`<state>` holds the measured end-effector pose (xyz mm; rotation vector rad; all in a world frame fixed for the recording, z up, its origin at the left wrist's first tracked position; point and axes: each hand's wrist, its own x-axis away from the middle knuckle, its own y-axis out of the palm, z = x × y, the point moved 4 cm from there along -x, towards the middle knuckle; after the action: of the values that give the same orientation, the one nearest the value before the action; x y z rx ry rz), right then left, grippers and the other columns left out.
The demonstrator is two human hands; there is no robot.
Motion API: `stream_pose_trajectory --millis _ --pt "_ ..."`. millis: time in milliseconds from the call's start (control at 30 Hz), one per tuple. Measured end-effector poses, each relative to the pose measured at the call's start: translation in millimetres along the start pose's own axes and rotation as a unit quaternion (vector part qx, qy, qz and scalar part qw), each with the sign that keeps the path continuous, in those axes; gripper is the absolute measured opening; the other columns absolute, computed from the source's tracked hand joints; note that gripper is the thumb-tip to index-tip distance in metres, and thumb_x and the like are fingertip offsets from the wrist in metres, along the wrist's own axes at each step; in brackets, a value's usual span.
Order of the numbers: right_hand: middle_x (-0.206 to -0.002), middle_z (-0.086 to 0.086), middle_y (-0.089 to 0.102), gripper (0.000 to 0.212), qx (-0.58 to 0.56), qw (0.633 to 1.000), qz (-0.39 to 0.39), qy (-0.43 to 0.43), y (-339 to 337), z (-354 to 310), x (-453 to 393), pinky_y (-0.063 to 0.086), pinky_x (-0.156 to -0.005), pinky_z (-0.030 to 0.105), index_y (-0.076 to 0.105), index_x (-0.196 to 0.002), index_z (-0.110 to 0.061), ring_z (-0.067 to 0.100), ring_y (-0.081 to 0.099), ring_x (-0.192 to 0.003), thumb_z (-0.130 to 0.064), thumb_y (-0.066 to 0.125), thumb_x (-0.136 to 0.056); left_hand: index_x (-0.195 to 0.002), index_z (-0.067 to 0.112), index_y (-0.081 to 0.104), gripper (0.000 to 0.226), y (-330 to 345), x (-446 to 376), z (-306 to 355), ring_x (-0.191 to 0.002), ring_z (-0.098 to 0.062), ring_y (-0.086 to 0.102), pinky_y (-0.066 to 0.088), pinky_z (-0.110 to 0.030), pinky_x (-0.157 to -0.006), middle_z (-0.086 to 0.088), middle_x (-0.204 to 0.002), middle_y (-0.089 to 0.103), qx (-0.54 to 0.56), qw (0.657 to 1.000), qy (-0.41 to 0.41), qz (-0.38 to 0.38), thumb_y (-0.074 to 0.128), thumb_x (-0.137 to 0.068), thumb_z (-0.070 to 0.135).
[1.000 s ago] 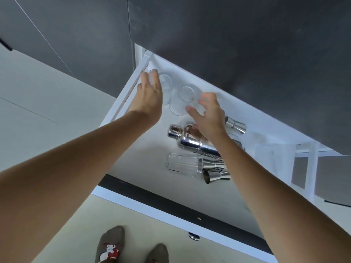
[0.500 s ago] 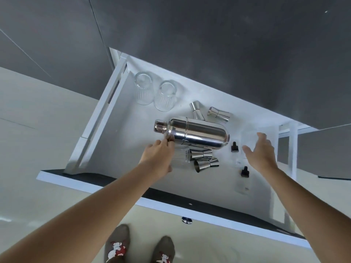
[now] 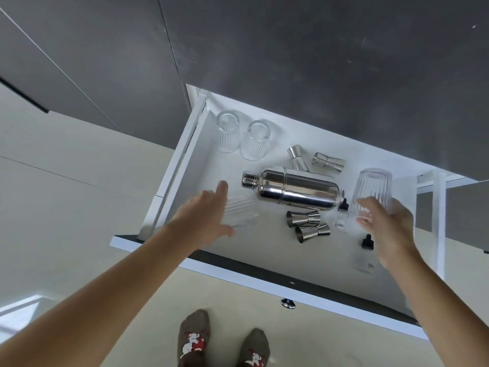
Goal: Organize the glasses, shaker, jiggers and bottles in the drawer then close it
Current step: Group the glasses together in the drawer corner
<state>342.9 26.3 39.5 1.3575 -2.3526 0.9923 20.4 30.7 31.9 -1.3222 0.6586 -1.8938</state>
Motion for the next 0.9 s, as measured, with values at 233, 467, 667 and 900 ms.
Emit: stream_pose_trajectory --millis 233,467,667,900 --pt "-0.081 -0.006 0.066 0.005 -0.181 0.952 -0.245 -0.02 110.4 -64.6 38.4 0.048 -0.082 0.032 0.064 -0.08 -0.017 0.012 0.067 -0.078 -0.021 0.066 -0.079 -0.127 0.012 0.039 0.066 -39.3 -7.9 -16.9 -0.11 -0.036 0.053 0.05 -0.044 -0.089 -0.018 -0.117 0.053 -0.035 0.997 -0.044 0.056 0.075 -0.079 0.039" --pt "-0.098 0.0 0.072 0.063 -0.014 0.969 -0.156 -0.191 180.0 -80.5 38.7 0.059 -0.078 0.035 0.053 -0.106 -0.019 0.017 0.071 -0.087 -0.024 0.088 -0.054 -0.129 0.008 0.037 0.061 -41.8 -32.9 -11.0 -0.102 -0.039 0.061 0.051 -0.042 -0.081 -0.02 -0.121 0.045 -0.021 0.991 -0.096 0.086 0.074 -0.083 0.024" --pt "-0.09 -0.01 0.061 0.073 0.114 0.936 -0.095 -0.318 198.0 -74.5 40.2 0.038 -0.056 0.001 0.049 -0.114 -0.017 0.01 0.056 -0.074 -0.026 0.089 -0.053 -0.125 0.007 0.039 0.058 -42.6 -54.0 -18.2 -0.102 -0.037 0.063 0.053 -0.04 -0.079 -0.019 -0.119 0.047 -0.035 0.984 -0.125 0.122 0.076 -0.081 0.011" --pt "-0.103 0.012 0.057 0.063 0.237 0.886 -0.096 -0.386 210.7 -56.1 33.8 0.024 -0.062 0.016 0.052 -0.117 -0.01 0.024 0.054 -0.086 -0.016 0.079 -0.06 -0.123 0.004 0.044 0.054 -40.3 -67.4 -23.6 -0.104 -0.038 0.062 0.053 -0.04 -0.082 -0.019 -0.115 0.054 -0.065 0.983 -0.118 0.127 0.075 -0.079 0.003"
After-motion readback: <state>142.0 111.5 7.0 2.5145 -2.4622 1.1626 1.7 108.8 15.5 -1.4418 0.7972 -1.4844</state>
